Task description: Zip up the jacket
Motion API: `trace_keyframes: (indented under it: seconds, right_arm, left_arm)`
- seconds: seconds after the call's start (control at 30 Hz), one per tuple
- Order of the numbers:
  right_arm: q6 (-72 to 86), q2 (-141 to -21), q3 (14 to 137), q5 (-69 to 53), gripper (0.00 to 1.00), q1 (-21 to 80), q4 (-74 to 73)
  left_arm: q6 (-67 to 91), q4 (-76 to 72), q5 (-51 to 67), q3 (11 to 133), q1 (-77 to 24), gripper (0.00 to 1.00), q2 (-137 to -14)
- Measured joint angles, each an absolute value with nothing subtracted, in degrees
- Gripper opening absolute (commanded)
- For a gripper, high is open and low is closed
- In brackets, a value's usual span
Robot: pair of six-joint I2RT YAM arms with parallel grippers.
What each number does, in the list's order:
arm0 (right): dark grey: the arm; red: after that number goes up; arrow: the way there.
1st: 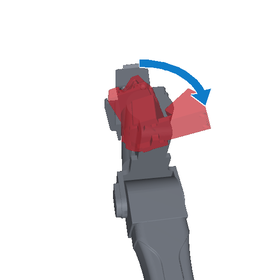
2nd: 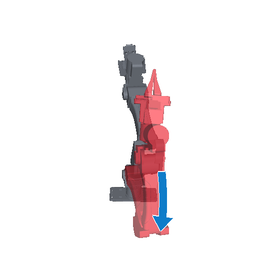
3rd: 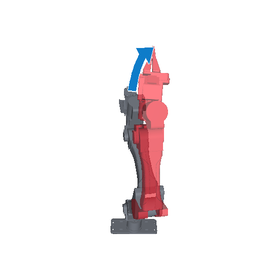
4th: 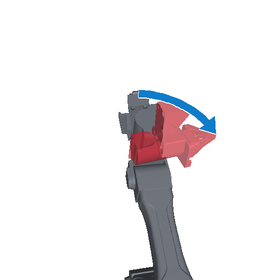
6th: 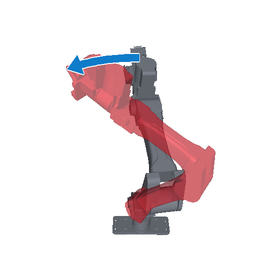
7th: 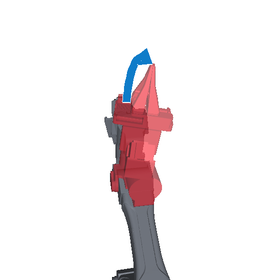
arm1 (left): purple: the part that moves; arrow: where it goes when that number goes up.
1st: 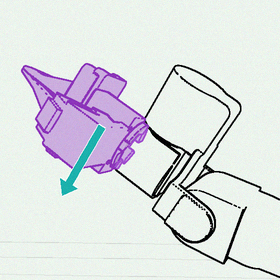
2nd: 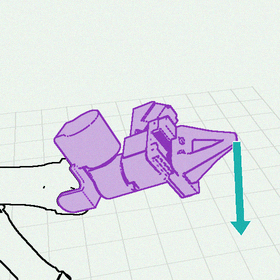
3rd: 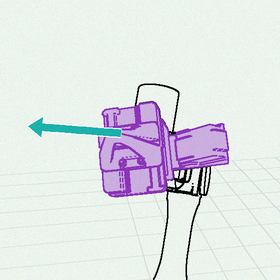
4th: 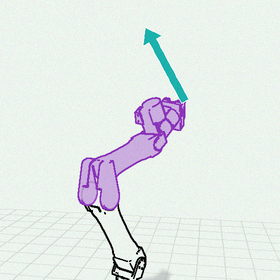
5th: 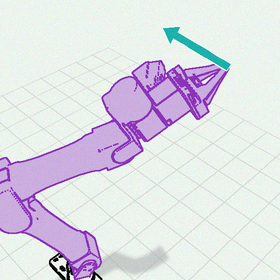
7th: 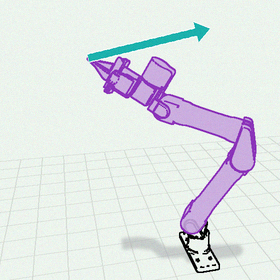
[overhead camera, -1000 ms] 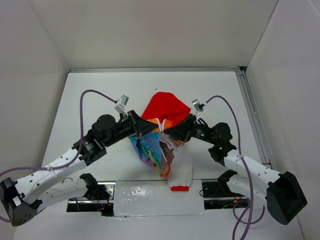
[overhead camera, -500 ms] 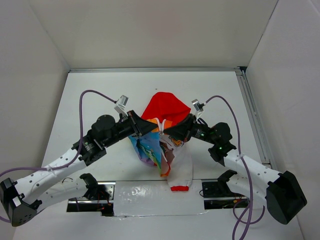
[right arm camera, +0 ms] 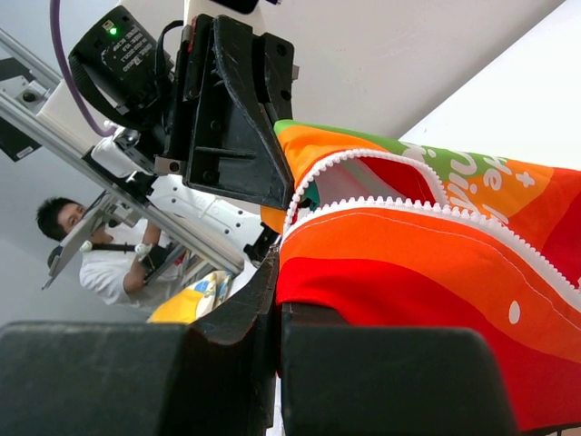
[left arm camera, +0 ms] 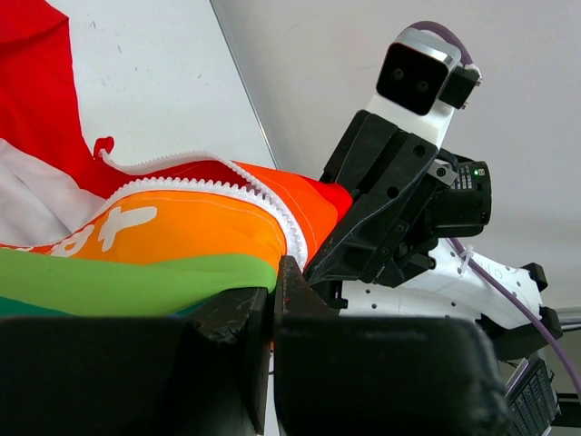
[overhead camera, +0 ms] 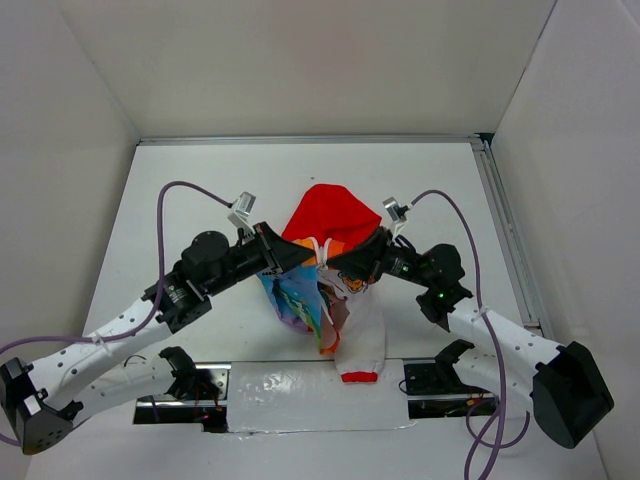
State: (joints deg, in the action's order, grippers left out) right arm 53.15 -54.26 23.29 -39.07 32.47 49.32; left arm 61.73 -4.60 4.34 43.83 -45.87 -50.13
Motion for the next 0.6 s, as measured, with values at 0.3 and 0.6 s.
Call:
trace_keyframes:
  seconds: [0.3,0.6]
  right_arm:
    - [53.84,-55.27,23.46,-39.66,0.0,32.47,49.74]
    - [55.31,-55.22,23.16,-36.99,0.0,32.47,51.27]
  left_arm:
    - [61.73,-4.71,4.84,43.83,-45.87,0.0,-50.48]
    - [62.76,-4.73,5.15,43.64,-45.87,0.0,-50.3]
